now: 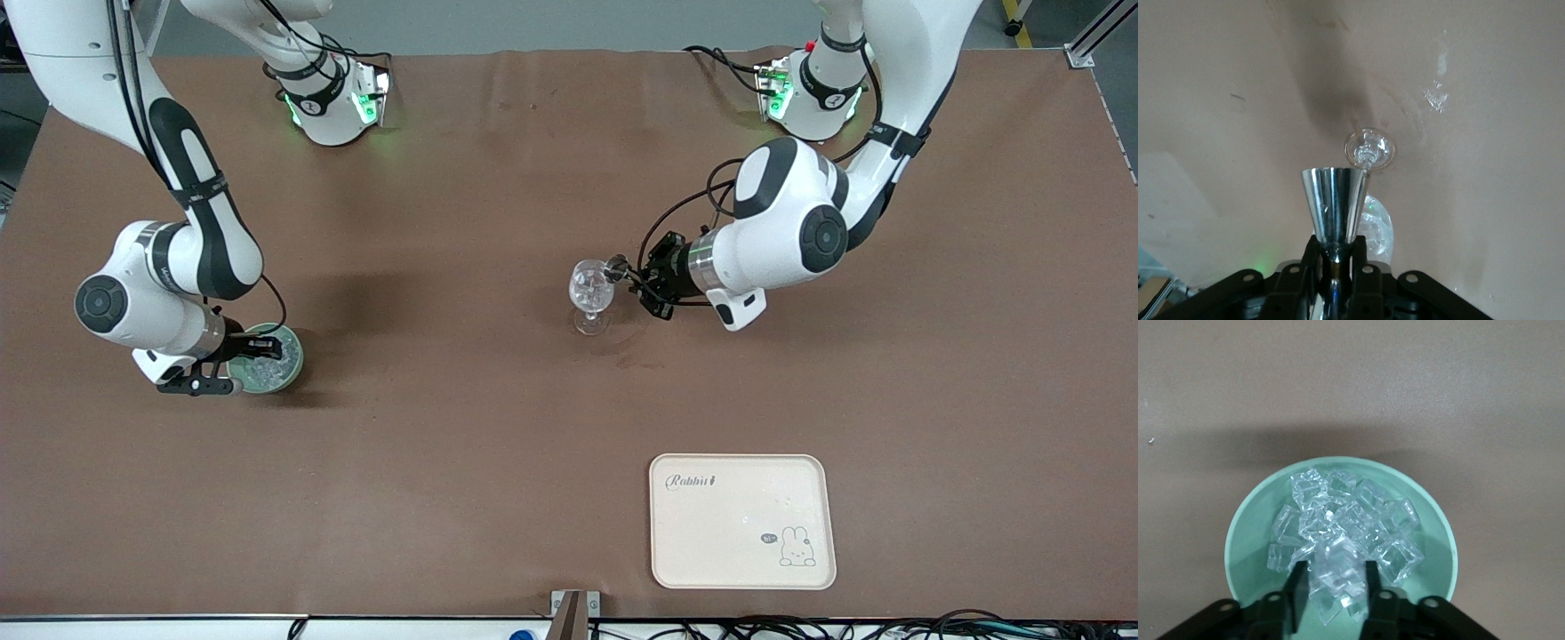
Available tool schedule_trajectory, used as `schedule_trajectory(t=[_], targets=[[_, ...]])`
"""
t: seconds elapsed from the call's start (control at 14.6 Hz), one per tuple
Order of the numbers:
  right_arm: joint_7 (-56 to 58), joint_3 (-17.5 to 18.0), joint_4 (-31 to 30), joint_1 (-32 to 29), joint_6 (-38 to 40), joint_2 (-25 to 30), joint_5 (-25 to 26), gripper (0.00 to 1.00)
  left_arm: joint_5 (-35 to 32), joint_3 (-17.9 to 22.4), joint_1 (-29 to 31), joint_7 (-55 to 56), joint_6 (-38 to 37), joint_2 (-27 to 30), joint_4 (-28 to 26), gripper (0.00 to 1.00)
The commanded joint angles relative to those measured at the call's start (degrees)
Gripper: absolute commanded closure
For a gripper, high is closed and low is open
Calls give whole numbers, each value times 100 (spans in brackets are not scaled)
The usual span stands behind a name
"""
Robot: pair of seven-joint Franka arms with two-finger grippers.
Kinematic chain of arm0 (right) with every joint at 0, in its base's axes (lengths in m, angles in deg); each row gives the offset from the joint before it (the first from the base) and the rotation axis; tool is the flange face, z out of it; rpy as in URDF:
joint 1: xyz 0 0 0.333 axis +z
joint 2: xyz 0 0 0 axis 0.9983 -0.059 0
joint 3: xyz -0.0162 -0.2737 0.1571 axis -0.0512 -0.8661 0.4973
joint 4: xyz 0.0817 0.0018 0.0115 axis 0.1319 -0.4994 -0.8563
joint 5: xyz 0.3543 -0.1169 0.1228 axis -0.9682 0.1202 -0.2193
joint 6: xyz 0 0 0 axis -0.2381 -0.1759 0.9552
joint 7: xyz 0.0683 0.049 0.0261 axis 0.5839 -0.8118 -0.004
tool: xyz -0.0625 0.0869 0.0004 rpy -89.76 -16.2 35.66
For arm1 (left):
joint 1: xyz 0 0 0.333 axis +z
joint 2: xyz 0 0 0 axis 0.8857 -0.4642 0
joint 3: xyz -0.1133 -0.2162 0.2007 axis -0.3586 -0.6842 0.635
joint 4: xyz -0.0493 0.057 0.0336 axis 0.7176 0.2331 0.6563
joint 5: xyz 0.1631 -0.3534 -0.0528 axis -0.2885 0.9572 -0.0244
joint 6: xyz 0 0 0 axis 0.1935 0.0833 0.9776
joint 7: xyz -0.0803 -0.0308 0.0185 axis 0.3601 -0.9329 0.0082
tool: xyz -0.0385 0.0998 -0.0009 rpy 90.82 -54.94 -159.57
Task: Pour wine and add ice with both arms
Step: 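Tip the jigger over the glass while the right gripper grasps an ice cube, then lift the ice cube with the right gripper while the left gripper withdraws the jigger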
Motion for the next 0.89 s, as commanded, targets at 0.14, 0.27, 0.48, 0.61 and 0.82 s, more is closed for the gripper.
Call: schedule_trajectory(t=[0.14,0.27,0.48,0.61,0.82], targets=[[57,-10,9,-2,94,253,-122,97,-724,21,-248,763,18,54,131,100],[57,-10,44,-10,155,402,-113,97,-952,20,-335,965,18,63,140,100],[39,-19,377,-10,689,596,-113,97,-1488,12,-476,1395,18,54,201,100],[48,-37,580,-63,1068,666,-113,97,-1744,21,-573,1572,0,36,236,100],[118,-63,739,-116,1245,736,-105,97,-1753,21,-573,1573,-17,1,263,100]])
